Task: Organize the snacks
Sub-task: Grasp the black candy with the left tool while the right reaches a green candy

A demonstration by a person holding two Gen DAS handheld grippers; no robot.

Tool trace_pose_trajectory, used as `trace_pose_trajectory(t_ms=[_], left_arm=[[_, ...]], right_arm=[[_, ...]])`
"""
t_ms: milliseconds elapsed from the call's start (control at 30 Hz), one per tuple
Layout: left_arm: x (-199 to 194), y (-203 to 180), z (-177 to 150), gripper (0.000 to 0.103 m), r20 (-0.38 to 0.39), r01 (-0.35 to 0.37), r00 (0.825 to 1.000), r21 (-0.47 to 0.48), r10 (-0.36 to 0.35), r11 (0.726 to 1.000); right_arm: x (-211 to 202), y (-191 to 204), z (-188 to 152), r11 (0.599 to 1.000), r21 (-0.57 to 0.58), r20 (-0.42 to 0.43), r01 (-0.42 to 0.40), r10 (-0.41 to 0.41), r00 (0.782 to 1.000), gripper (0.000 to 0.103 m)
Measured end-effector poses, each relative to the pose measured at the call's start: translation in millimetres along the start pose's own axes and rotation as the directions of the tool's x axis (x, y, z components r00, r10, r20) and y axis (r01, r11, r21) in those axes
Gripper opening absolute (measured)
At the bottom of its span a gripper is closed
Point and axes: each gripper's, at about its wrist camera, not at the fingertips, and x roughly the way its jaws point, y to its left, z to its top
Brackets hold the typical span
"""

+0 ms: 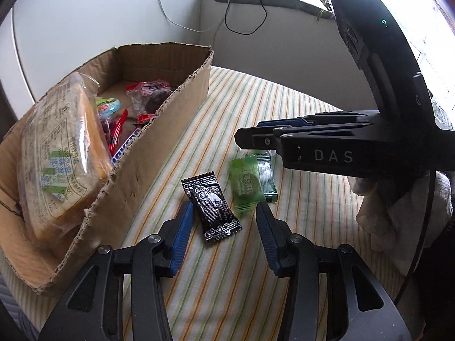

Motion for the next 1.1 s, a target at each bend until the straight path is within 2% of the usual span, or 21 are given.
trace_pose_trajectory(t_ms=[267, 367, 433, 600, 1100], left_arm=[[16, -6, 9, 0.044, -0.014, 0.007, 1.0, 0.058, -0.007, 0.998], [16, -6, 9, 0.04, -0.009, 0.005, 1.0, 0.059, -0.004, 0.998], [14, -5, 6, 0.033, -0.006, 0.0, 1.0, 0.058, 0.001, 0.998], [11, -2, 4, 0.024, -0.001, -0.009, 1.0, 0.061, 0.009, 0.998], [-15, 7, -10, 0.023, 0.013, 0.048, 0.999, 0.031, -0.049, 0.998]], right_arm=[[-3, 15, -8, 0.992, -0.103, 0.003, 0.072, -0.072, 0.997, 0.031], [-3, 18, -9, 0.988, -0.126, 0.005, 0.091, -0.091, 0.996, 0.031], [-4, 17, -9, 0.986, -0.125, 0.006, 0.114, -0.115, 0.993, 0.022], [-8, 12, -11, 0.987, -0.1, 0.012, 0.127, -0.126, 0.992, 0.021], [-36, 2, -21, 0.988, -0.005, 0.058, 0.153, -0.152, 0.987, 0.021]])
